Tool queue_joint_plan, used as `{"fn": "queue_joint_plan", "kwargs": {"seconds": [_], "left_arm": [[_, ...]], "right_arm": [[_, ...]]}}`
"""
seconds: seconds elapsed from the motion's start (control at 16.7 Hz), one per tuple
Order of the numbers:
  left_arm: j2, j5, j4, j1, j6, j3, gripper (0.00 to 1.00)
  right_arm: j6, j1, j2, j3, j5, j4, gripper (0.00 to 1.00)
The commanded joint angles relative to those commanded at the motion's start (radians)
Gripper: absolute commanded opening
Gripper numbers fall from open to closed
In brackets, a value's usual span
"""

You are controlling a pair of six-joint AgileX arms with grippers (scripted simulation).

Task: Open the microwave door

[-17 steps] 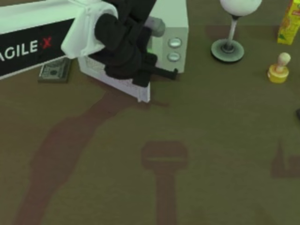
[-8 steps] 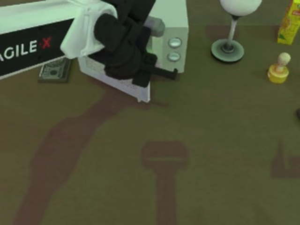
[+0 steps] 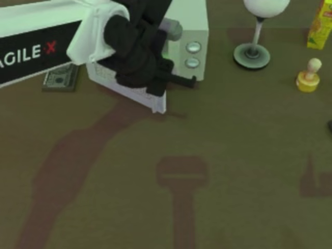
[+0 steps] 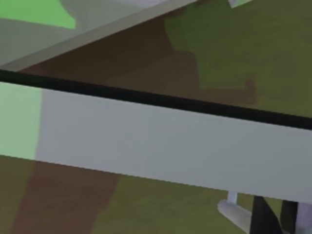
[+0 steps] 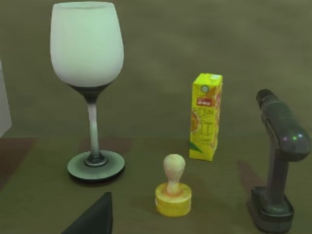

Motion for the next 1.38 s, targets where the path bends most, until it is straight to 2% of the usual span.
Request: {"fn": "queue_joint_plan", "kwargs": {"seconds": [0.42, 0.78, 1.38], "left_arm": [[-0.008, 0.014, 0.006, -0.001, 0.01, -0.011, 0.0], [-0.074, 0.076, 0.028, 0.037, 0.13, -0.103, 0.0], [-0.078, 0.078, 0.031, 0.038, 0.134, -0.104, 0.0]], "right_arm": [[0.0, 0.0, 0.0, 0.0, 0.0, 0.0, 1.0], [0.0, 0.0, 0.0, 0.0, 0.0, 0.0, 1.0], [0.0, 0.0, 0.0, 0.0, 0.0, 0.0, 1.0]]}}
